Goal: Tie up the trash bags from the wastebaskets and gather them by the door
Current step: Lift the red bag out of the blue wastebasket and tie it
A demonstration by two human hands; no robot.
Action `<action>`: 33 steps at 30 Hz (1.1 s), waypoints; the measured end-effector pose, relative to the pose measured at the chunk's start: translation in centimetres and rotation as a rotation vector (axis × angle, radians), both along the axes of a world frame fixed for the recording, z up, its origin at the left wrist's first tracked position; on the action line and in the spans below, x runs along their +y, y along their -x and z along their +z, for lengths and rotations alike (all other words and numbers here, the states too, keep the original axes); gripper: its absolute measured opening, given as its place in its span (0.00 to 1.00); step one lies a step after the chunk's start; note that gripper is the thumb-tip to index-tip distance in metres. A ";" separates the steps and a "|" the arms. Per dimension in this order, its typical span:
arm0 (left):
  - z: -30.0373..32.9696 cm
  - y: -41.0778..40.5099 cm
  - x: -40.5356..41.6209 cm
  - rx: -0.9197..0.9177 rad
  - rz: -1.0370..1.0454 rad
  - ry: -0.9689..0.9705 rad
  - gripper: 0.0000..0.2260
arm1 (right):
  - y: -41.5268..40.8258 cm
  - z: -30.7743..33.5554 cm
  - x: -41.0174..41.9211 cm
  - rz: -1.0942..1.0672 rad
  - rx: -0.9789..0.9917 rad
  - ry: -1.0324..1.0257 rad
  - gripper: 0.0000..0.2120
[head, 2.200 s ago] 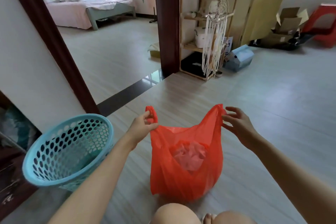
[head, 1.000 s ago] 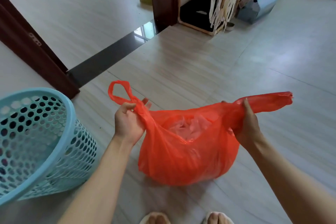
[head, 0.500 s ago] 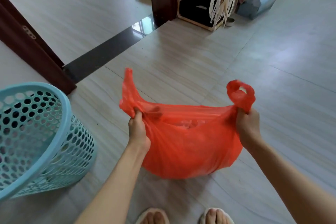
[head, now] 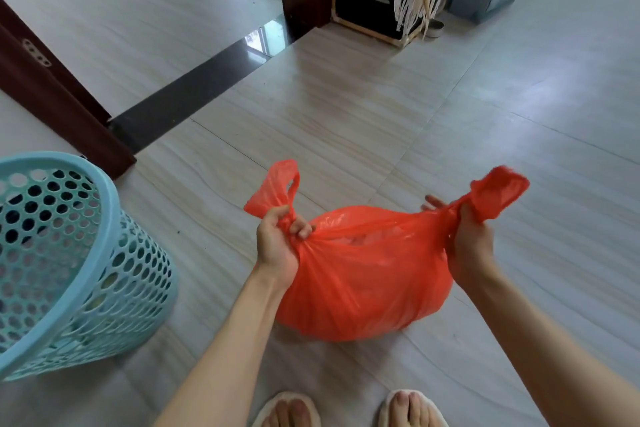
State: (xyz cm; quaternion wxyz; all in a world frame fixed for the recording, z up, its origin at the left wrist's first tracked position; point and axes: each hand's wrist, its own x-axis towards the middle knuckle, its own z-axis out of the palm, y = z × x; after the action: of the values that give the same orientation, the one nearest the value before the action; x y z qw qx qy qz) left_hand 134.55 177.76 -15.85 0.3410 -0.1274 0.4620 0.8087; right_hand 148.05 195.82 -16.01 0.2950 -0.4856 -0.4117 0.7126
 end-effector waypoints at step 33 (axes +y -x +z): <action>-1.6 -1.6 2.6 0.273 -0.090 0.110 0.19 | -0.8 -3.3 0.4 -0.044 0.029 0.348 0.08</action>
State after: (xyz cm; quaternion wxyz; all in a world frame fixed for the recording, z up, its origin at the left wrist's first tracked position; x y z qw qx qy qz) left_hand 136.16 180.40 -17.50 0.3037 -0.0140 0.5530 0.7757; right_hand 148.85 196.18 -19.33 0.2279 -0.5280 -0.2673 0.7732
